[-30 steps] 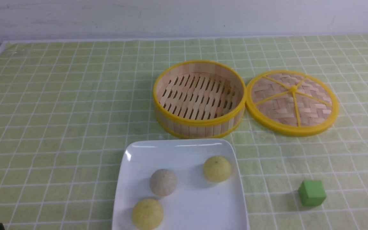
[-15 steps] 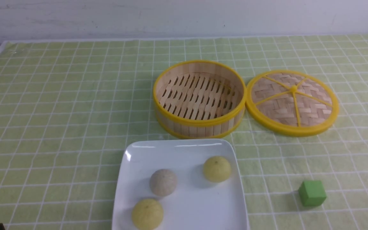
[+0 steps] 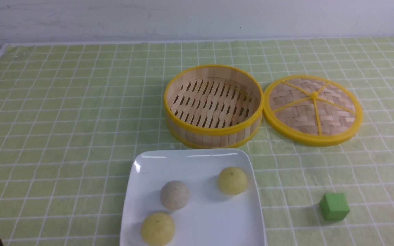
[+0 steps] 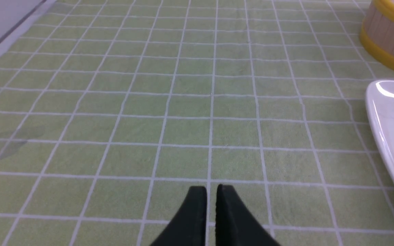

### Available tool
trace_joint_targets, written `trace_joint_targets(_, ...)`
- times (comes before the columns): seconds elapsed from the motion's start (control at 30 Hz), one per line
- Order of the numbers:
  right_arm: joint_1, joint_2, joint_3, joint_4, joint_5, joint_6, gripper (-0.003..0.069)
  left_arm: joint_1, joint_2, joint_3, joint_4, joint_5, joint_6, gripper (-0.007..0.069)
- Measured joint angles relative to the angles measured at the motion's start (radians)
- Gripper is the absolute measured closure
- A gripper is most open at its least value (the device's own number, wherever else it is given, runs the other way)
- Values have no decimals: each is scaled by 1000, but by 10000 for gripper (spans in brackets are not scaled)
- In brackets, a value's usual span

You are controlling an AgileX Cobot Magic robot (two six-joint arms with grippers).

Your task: Put the steamed buns into the plate on the green tablecloth.

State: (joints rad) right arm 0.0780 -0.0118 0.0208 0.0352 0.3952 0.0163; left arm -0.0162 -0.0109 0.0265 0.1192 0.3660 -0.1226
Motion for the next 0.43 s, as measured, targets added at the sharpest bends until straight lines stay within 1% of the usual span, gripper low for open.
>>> trace_joint_targets(0.43,0,0,0,0,0,0,520,0,0,0,22,1,-2,536)
